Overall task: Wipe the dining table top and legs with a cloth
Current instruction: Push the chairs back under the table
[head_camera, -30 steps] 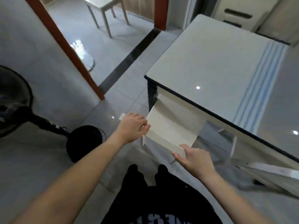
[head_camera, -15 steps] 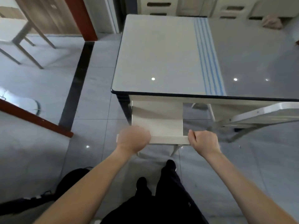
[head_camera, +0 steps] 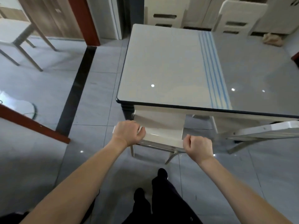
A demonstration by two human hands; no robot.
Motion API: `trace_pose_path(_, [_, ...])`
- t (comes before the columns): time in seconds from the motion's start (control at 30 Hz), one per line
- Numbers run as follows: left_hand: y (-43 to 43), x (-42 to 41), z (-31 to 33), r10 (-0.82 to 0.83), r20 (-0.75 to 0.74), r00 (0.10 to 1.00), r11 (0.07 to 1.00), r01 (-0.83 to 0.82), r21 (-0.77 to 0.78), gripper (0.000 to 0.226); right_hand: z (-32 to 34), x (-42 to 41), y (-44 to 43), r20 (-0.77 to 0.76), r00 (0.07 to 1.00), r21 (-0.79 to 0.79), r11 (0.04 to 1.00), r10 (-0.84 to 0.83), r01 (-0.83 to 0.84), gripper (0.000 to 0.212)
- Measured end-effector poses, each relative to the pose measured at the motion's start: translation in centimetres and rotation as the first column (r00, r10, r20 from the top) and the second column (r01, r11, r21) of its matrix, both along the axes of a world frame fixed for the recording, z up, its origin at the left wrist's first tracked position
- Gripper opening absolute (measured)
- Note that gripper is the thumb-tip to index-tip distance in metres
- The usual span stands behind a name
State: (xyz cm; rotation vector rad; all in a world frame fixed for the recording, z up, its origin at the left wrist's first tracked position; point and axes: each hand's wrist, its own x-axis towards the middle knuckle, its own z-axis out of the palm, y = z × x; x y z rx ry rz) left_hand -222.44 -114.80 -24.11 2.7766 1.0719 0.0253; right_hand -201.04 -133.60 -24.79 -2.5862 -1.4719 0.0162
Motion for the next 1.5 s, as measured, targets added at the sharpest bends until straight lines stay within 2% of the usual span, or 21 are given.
trace_pose_path(0.3, [0.4, 5.3, 0.6, 0.047, -0.026, 0.999, 0.999, -0.048, -0.024, 0.039, -0.5, 6.1, 2.2, -0.02, 0.998, -0.037, 0.997, -0.065, 0.064, 0.06])
trace_pose_path(0.53, [2.8, 8.9, 0.3, 0.087, -0.049, 0.995, 0.995, -0.09, -0.054, 0.047, 0.4, 9.1, 5.1, 0.015, 0.997, -0.07, 0.994, -0.079, 0.08, 0.06])
trace_pose_path(0.67, [3.7, 10.9, -0.1, 0.091, -0.048, 0.995, 0.994, -0.094, -0.053, 0.046, 0.5, 11.4, 6.1, 0.019, 0.998, -0.093, 0.994, -0.061, 0.063, 0.072])
trace_pose_path(0.83, [4.1, 13.2, -0.1, 0.1, -0.015, 0.995, 0.992, -0.101, -0.079, 0.044, 1.0, 14.1, 7.3, 0.009, 0.999, -0.085, 0.996, -0.036, 0.037, 0.046])
trace_pose_path(1.5, [4.8, 16.1, -0.2, 0.173, -0.015, 0.985, 0.983, -0.173, -0.069, 0.037, 0.4, 17.5, 8.4, -0.059, 0.997, 0.009, 0.999, 0.04, -0.04, 0.043])
